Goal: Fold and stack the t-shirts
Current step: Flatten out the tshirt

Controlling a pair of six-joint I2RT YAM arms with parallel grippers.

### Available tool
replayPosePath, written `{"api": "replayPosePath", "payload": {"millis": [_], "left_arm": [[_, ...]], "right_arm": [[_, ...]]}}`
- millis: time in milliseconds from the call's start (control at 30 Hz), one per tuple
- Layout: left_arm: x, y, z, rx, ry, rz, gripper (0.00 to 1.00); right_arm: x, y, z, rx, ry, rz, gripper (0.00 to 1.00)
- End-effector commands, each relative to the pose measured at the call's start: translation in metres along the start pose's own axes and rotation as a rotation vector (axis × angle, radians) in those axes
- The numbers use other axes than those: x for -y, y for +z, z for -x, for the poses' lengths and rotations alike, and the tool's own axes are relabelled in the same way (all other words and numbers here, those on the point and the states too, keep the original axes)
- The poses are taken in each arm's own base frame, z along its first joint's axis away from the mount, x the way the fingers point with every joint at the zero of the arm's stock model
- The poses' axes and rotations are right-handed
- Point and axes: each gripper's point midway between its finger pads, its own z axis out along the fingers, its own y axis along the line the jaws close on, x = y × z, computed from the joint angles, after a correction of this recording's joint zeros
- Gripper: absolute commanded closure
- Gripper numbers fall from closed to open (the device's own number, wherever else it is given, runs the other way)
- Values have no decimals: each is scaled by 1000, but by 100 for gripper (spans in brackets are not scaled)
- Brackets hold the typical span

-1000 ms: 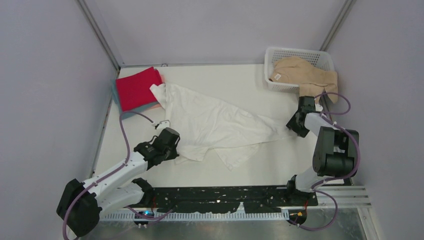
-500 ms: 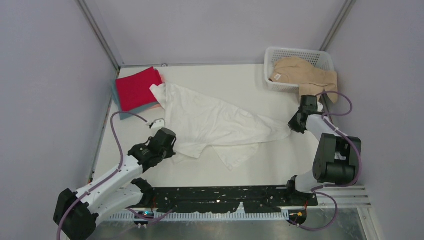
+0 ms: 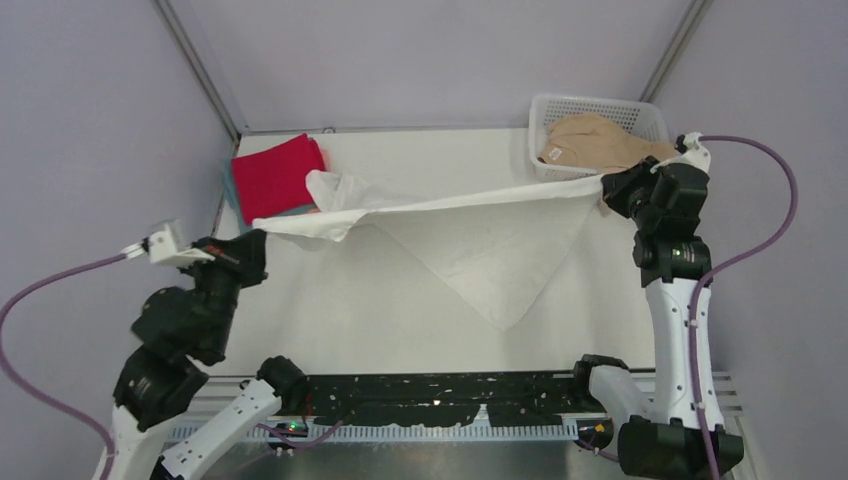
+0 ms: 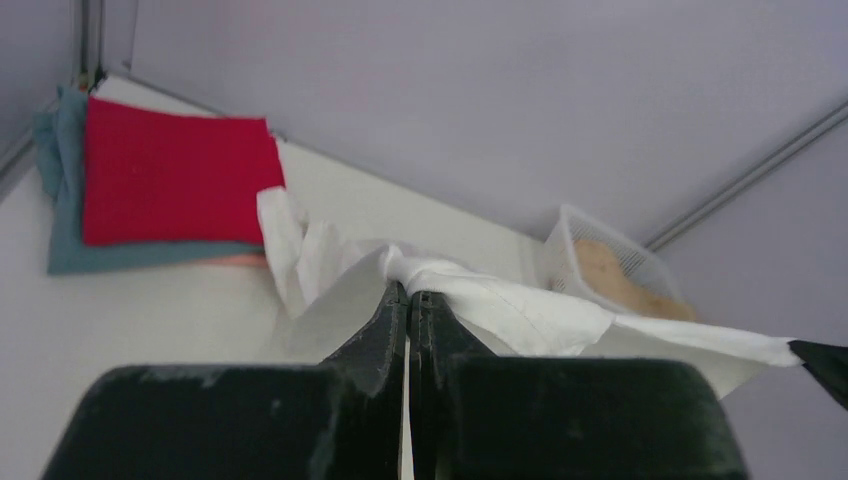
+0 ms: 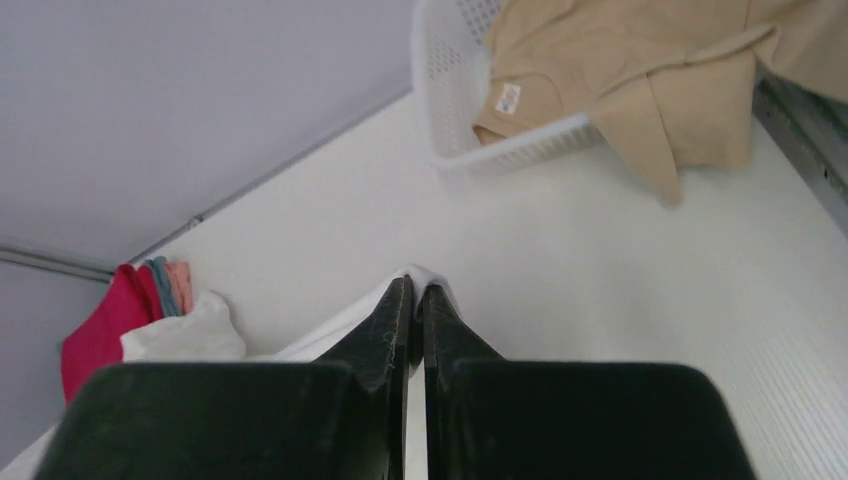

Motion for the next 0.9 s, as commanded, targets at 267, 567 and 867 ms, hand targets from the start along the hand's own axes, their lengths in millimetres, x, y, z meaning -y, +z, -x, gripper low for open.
{"api": "replayPosePath", "payload": {"millis": [267,567,867], "left_arm": [[48,-121,212,408,110,-319,100],[92,-187,274,478,175,-587,100],[98,-137,280,516,195,-421,100]], "right_arm": [[-79,-185,131,452,-141,179,95],[-100,-285,165,643,-206,217,95],[-100,-288,162,623,-215,216,95]]}}
